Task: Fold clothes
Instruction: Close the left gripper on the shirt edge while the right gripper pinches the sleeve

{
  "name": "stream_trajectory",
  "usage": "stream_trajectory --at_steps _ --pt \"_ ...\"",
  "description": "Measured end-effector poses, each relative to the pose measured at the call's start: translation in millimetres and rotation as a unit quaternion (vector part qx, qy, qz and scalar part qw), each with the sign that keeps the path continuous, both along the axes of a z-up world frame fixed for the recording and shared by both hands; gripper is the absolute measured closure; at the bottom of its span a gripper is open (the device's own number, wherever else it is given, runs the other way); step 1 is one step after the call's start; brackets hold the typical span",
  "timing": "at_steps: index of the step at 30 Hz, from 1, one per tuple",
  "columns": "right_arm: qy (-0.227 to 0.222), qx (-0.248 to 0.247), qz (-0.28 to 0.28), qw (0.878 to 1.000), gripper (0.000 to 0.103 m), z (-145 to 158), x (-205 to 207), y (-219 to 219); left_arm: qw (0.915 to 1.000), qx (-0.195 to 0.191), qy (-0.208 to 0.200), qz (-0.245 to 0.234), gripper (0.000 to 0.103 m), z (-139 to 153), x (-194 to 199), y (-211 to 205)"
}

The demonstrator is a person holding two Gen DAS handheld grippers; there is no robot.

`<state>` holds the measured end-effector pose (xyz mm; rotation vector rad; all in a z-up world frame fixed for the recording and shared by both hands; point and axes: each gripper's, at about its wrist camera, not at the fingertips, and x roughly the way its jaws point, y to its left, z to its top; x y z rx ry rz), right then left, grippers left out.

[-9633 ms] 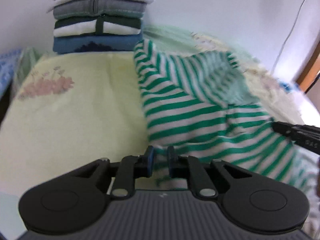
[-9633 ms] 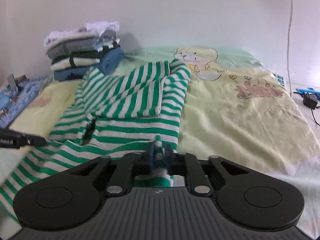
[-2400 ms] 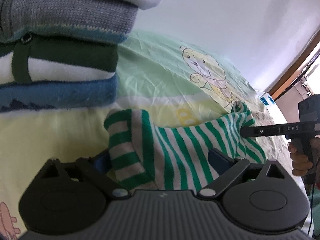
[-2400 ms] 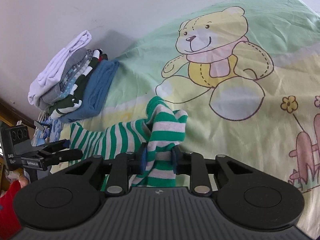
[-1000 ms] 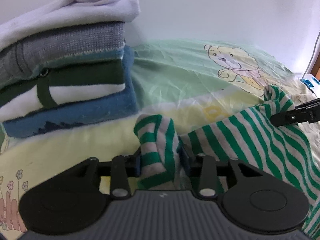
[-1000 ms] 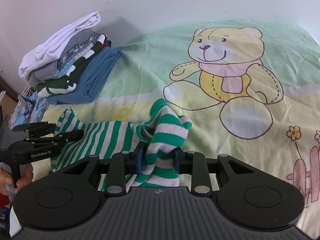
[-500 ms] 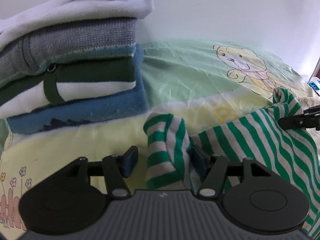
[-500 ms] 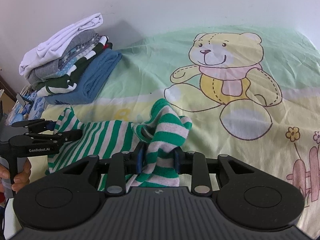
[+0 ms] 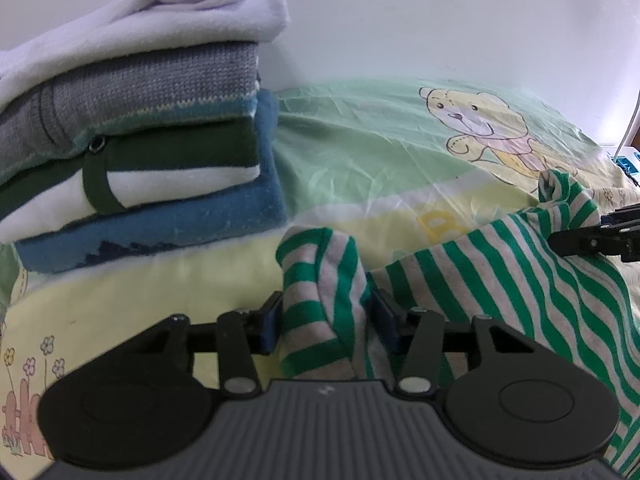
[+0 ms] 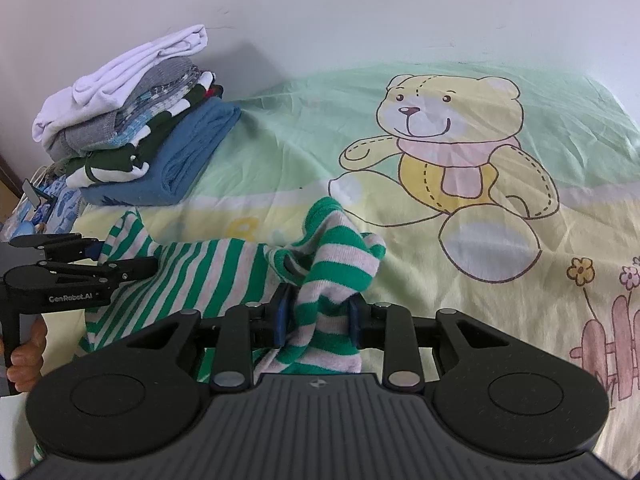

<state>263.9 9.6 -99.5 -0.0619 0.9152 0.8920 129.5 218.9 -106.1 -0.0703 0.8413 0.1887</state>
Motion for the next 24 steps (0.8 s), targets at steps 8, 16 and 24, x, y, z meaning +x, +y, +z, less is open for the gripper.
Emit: stream_trajectory --at_steps 8,16,24 --pt "0.002 0.010 -0.007 1.000 0.082 6 -3 -2 0.9998 0.006 -0.002 -0.020 0.077 2 -1 -7" --pt "0.000 0.018 -0.005 1.000 0.082 3 -3 -5 0.9994 -0.019 -0.015 -0.023 0.078 3 -9 6" --pt "-0.012 0.044 0.006 0.999 0.084 8 -6 -13 0.9965 -0.075 -0.033 -0.014 0.081 6 -15 24"
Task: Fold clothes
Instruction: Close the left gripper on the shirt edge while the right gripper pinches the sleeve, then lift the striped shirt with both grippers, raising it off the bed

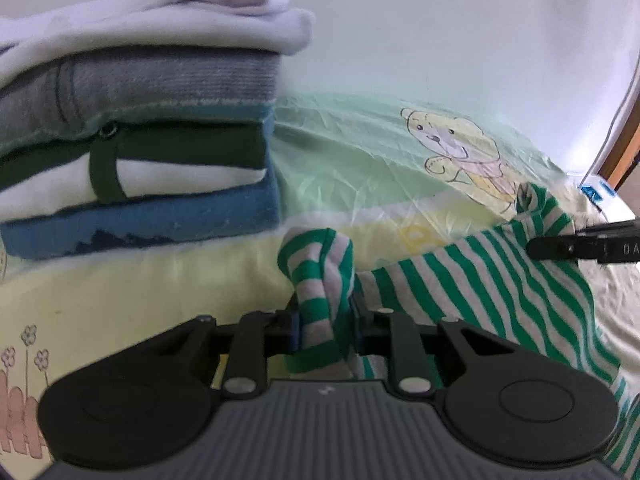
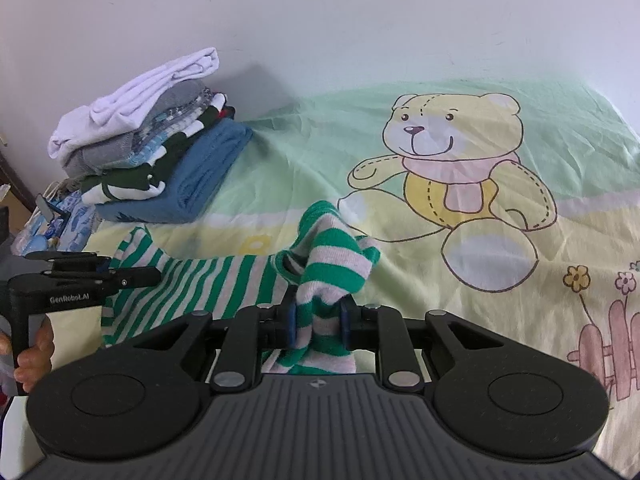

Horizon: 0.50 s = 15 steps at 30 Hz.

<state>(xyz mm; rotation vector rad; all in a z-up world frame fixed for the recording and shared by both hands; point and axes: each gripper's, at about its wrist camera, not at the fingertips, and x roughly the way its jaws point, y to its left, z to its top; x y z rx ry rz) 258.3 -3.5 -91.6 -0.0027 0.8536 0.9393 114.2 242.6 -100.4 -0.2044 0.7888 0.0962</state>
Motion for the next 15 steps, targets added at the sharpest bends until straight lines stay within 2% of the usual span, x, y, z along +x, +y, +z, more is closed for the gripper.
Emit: stream_trajectory --at_steps 3,15 --pt "-0.010 0.012 0.007 1.000 0.086 4 -3 -4 0.9999 -0.006 -0.013 0.001 0.086 7 -6 -1" --pt "-0.040 0.049 0.033 0.997 0.086 19 -17 -17 0.9981 0.039 -0.045 -0.011 0.086 36 -29 -15"
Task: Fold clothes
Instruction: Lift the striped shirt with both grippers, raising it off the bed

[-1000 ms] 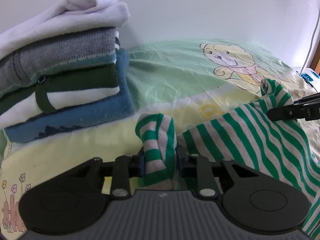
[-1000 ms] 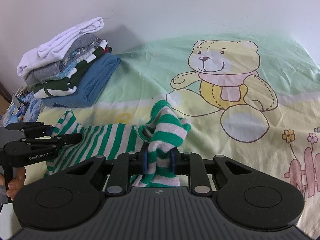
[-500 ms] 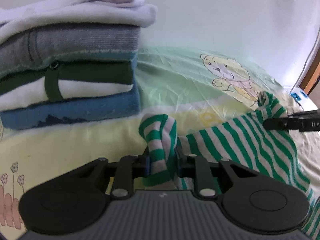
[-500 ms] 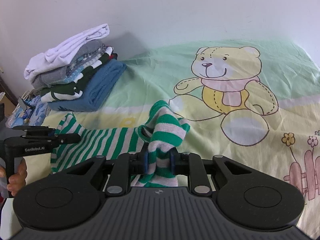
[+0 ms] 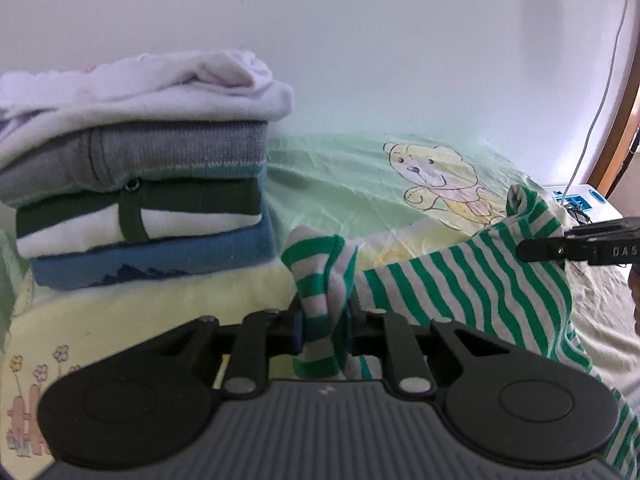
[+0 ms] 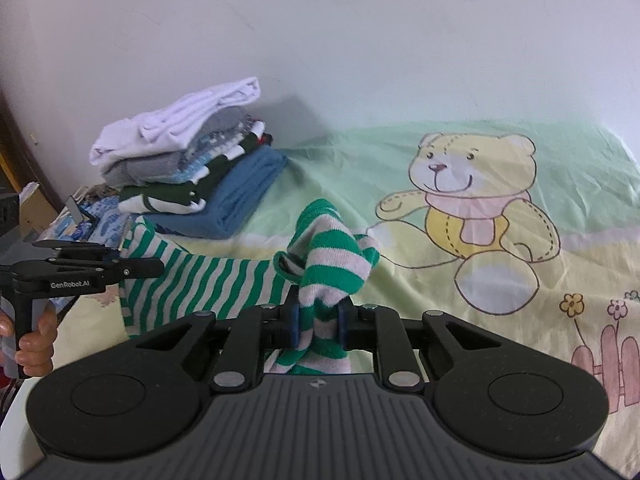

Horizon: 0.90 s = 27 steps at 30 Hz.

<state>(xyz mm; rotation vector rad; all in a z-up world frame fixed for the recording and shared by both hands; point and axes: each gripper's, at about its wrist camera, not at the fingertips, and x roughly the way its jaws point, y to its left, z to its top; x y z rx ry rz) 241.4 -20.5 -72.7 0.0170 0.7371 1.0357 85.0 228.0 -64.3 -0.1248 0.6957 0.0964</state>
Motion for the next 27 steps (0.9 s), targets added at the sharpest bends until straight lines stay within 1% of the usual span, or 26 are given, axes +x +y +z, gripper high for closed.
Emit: stream_trajectory --at_steps 8,16,27 --pt "-0.022 0.004 0.001 1.000 0.086 9 -14 -5 1.0000 0.002 -0.006 0.007 0.086 9 -12 -5" --pt "-0.045 0.001 0.000 0.999 0.086 21 -31 -8 0.9996 0.026 -0.013 0.006 0.086 22 -23 -12" --pt "-0.073 0.002 0.008 0.997 0.087 36 -53 -17 0.9989 0.037 -0.028 0.002 0.086 38 -45 -24"
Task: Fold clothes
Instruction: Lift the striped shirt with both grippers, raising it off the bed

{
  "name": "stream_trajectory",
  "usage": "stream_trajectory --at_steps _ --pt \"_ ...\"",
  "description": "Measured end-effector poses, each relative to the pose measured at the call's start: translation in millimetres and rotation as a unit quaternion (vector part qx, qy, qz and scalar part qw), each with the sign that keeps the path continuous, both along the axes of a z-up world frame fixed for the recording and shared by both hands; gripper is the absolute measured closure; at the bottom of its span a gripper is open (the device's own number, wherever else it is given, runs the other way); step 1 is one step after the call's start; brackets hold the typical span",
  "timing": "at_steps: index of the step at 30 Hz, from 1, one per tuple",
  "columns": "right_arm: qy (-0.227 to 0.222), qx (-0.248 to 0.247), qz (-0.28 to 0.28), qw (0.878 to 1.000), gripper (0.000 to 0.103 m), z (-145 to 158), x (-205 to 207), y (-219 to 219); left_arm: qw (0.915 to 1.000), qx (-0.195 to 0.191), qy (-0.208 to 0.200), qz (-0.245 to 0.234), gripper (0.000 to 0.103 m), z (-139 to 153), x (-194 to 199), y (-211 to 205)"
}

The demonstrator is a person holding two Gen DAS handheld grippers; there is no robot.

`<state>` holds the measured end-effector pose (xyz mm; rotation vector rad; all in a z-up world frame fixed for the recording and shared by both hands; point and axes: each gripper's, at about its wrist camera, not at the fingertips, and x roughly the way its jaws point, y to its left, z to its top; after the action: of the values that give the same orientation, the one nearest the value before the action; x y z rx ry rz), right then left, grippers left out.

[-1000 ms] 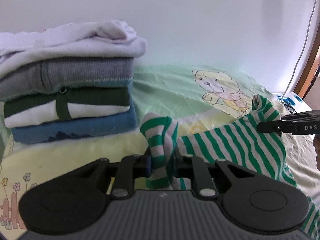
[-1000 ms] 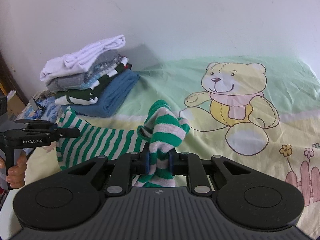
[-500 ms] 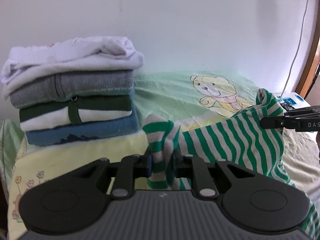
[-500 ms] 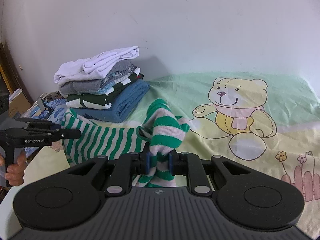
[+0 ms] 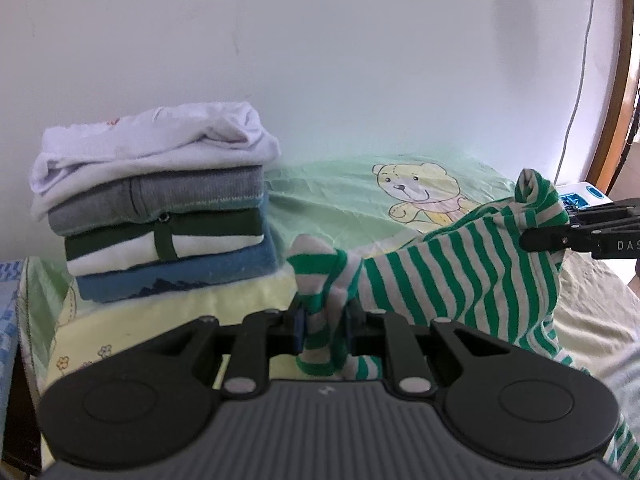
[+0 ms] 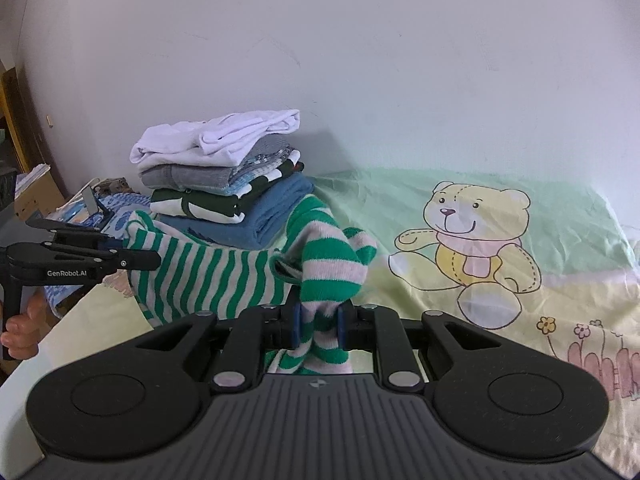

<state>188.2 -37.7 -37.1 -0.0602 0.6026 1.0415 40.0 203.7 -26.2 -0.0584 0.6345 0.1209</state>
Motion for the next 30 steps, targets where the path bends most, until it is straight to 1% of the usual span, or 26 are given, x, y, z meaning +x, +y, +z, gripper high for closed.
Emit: stream_trajectory --at_steps 4,11,16,23,27,30 --pt "-0.005 0.006 0.004 1.000 0.087 3 -9 -6 0.9999 -0.006 -0.009 0.000 0.086 3 -9 -2" --pt "-0.016 0.000 -0.002 1.000 0.087 8 -25 -11 0.9998 -0.011 -0.009 -0.013 0.086 4 -23 -2" --pt "-0.022 -0.004 -0.016 1.000 0.087 7 -36 -12 0.9995 0.002 -0.010 -0.030 0.086 6 -31 -5" --pt "-0.030 -0.007 -0.029 0.999 0.088 5 -54 -17 0.9988 0.003 -0.012 -0.048 0.086 5 -42 -6" --pt "-0.033 -0.007 -0.030 0.999 0.088 4 -62 -19 0.9984 0.003 -0.012 -0.056 0.087 4 -50 -8" --pt "-0.035 -0.010 -0.025 0.999 0.088 4 -65 -20 0.9980 0.011 -0.013 -0.061 0.087 5 -57 -12"
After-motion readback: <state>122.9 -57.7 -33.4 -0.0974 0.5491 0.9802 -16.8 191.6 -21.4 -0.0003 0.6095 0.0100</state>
